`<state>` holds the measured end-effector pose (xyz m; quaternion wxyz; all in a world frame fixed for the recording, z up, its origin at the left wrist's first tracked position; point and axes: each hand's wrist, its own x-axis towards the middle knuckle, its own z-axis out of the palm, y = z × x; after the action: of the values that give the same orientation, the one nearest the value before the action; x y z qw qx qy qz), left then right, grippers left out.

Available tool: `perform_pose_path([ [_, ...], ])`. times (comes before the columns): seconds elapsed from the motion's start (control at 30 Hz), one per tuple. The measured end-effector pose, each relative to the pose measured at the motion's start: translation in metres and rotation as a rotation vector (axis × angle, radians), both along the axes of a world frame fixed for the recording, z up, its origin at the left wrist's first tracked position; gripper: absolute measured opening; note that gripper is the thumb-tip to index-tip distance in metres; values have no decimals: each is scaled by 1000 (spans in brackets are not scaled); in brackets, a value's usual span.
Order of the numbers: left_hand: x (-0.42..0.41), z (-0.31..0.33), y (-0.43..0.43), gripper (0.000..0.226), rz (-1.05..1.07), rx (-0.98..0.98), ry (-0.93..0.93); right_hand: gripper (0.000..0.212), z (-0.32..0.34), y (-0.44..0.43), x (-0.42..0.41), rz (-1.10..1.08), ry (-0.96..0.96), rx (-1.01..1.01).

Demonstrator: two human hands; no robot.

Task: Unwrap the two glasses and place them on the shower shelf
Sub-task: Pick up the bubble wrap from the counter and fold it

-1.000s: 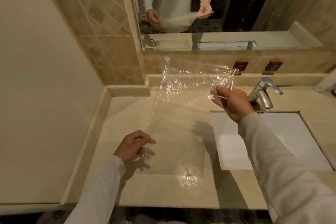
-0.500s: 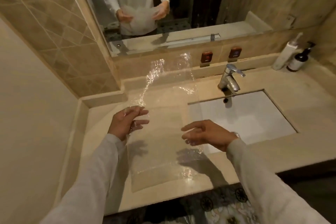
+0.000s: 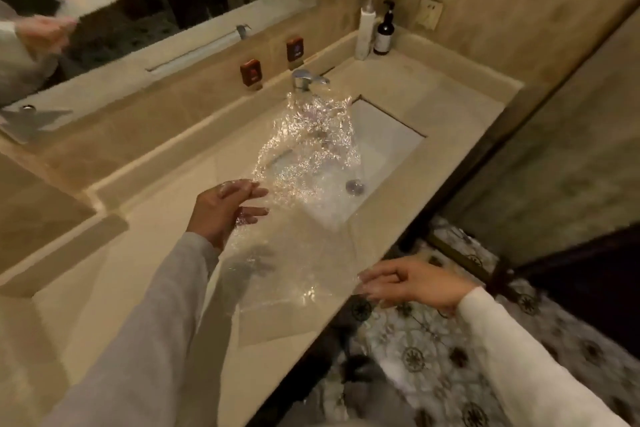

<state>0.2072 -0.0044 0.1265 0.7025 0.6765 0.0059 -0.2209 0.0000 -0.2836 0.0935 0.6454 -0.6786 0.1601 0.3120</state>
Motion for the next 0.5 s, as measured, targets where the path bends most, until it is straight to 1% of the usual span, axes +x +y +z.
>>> perform_pose_path([
  [0.07, -6, -3, -26, 16, -94, -12, 16, 38, -3, -12, -36, -163, 34, 49],
  [0.17, -17, -4, -64, 15, -232, -29, 27, 39, -9, -27, -77, -590, 9, 120],
  [0.23, -28, -1, -93, 16, -325, -39, 27, 39, -11, -38, -99, -855, -56, 37],
  [0.27, -35, 1, -108, 17, -370, -47, 19, 38, -10, -44, -110, -945, -85, -15],
  [0.37, -59, 7, -152, 15, -483, -60, -4, 38, -7, -59, -137, -1098, -136, -63],
  [0.43, -77, 9, -182, 14, -572, -74, 0, 36, -8, -72, -157, -1196, -144, -49],
  [0.5, -96, 8, -212, 16, -666, -46, -26, 34, -9, -82, -176, -1264, -152, -34],
])
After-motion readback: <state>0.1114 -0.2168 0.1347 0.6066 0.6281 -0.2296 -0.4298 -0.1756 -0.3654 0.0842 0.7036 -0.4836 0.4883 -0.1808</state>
